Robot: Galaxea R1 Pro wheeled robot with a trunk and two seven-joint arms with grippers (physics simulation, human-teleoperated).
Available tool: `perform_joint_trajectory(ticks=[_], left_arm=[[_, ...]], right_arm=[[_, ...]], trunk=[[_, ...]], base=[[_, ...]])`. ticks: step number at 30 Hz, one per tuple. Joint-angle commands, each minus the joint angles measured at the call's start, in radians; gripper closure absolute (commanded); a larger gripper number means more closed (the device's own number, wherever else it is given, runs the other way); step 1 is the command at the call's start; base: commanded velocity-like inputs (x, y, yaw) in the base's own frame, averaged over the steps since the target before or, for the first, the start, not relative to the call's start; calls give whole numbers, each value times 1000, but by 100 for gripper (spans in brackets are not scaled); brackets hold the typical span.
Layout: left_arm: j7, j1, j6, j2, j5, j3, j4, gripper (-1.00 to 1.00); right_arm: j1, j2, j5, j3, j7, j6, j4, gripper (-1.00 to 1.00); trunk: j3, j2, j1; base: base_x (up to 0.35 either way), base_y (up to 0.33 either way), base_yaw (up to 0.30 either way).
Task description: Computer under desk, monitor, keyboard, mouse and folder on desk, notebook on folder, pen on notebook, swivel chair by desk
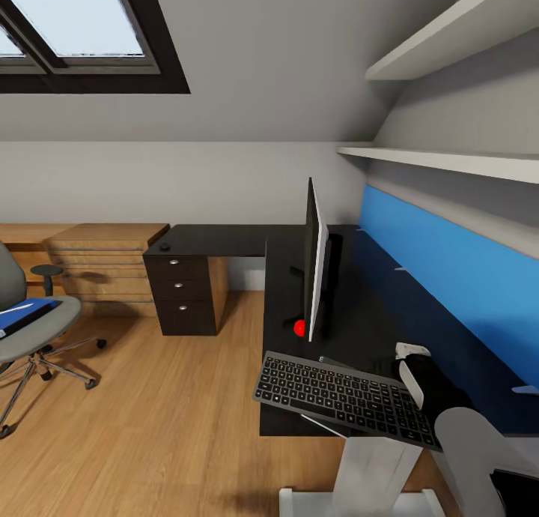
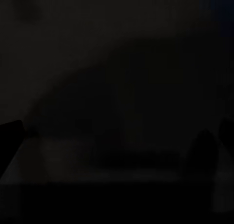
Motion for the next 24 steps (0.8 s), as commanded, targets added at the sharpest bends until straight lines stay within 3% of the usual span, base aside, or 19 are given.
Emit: perform_joint_trajectory(ticks=[1, 24], left_arm=[[2, -1, -3, 0, 4, -1, 0, -100], [2, -1, -3, 0, 4, -2, 0, -100]], right_arm=[[0, 0, -6, -1, -4, 5, -1, -100], [0, -2, -5, -1, -4, 6, 0, -100]], trunk=[[-1, -1, 0], [-1, -1, 0]], base=[[0, 0, 0], [-51, 0, 0]])
